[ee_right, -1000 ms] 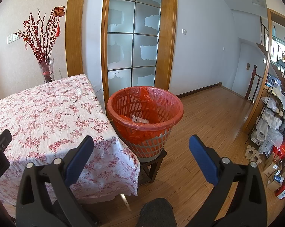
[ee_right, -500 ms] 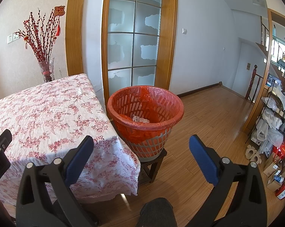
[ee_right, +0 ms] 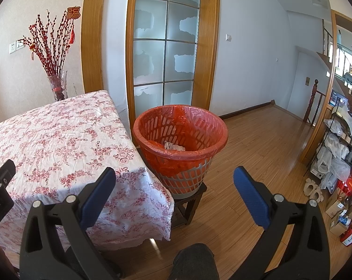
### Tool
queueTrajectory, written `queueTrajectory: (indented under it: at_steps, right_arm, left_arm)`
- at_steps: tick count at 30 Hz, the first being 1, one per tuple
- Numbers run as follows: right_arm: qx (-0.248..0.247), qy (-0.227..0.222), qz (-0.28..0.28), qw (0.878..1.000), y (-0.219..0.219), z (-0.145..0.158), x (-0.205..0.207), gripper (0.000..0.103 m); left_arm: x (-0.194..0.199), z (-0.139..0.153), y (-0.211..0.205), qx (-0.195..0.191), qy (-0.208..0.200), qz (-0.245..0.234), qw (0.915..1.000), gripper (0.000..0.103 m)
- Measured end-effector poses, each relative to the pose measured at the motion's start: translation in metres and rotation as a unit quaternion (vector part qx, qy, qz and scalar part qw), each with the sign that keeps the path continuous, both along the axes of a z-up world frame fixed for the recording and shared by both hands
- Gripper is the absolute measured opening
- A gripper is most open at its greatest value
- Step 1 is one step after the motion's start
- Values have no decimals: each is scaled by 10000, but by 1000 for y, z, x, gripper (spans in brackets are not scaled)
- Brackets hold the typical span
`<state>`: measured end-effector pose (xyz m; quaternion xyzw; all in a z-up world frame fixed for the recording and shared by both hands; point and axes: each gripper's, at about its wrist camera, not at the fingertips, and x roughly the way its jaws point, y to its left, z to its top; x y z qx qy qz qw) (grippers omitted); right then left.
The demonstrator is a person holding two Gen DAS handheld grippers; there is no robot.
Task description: Collect trash
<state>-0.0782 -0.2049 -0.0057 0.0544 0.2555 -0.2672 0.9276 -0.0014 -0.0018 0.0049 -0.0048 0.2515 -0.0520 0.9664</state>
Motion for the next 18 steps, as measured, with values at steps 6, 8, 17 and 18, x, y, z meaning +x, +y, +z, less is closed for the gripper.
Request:
queueTrajectory:
  at_steps: [6,8,17,18]
  right_arm:
    - [-2,2,10,10000,0,-1,0,99]
    - [0,10,24,10000,-1,-1,0,99]
    - [1,9,21,10000,0,-1,1,99]
    - [1,8,21,10000,0,-1,1,99]
  left_arm:
    - [0,0,0,10,3,1,10000,100]
    - [0,0,0,10,-6,18,10000,100]
    - [4,1,6,-42,37,18,10000,100]
    - [5,1,6,-38,36,15,10000,100]
